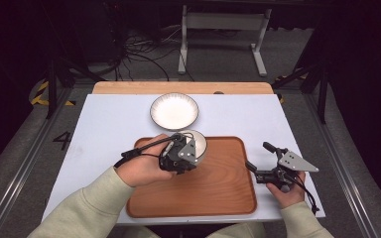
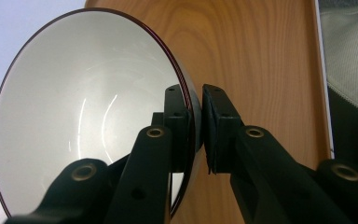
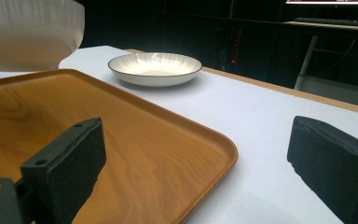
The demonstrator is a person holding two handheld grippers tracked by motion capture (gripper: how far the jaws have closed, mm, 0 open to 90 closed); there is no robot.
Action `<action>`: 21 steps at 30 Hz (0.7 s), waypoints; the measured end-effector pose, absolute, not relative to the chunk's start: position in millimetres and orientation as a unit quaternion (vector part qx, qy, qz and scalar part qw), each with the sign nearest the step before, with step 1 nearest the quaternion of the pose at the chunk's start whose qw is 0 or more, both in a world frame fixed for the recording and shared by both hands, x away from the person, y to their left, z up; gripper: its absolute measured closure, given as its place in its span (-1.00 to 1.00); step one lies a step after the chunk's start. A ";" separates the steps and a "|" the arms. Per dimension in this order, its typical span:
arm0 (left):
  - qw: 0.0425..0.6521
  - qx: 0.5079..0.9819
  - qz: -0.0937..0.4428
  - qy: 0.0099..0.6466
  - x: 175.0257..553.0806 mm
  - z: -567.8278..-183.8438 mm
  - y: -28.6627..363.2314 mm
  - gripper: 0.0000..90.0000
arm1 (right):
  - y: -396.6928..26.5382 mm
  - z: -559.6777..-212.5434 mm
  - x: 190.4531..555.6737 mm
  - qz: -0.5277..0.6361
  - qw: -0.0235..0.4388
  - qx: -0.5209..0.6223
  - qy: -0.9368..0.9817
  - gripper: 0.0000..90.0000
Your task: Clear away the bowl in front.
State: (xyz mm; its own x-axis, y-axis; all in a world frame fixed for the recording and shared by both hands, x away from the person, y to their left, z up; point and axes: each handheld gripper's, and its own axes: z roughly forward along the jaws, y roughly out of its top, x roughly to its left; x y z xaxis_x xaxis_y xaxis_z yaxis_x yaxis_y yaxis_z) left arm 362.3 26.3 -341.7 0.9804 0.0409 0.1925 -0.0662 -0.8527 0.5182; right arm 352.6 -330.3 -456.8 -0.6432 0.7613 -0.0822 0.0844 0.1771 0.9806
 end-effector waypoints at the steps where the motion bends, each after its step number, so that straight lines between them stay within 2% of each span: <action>1: 0.271 0.957 0.099 -0.007 362.3 -341.7 26.3 0.80 | -330.3 -456.8 352.6 0.568 0.298 0.299 0.707 -0.89; 21: 0.250 0.965 0.073 -0.012 365.4 -368.2 22.3 0.80 | -330.1 -456.8 352.9 0.568 0.298 0.298 0.707 -0.89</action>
State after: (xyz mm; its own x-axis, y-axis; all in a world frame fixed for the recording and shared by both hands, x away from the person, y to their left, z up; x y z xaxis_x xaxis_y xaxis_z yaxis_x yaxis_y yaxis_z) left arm 365.4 22.3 -368.2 0.9890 0.0137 0.1475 -0.0596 -0.8748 0.4807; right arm 352.9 -330.1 -456.8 -0.6450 0.7596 -0.0834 0.0832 0.1783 0.9804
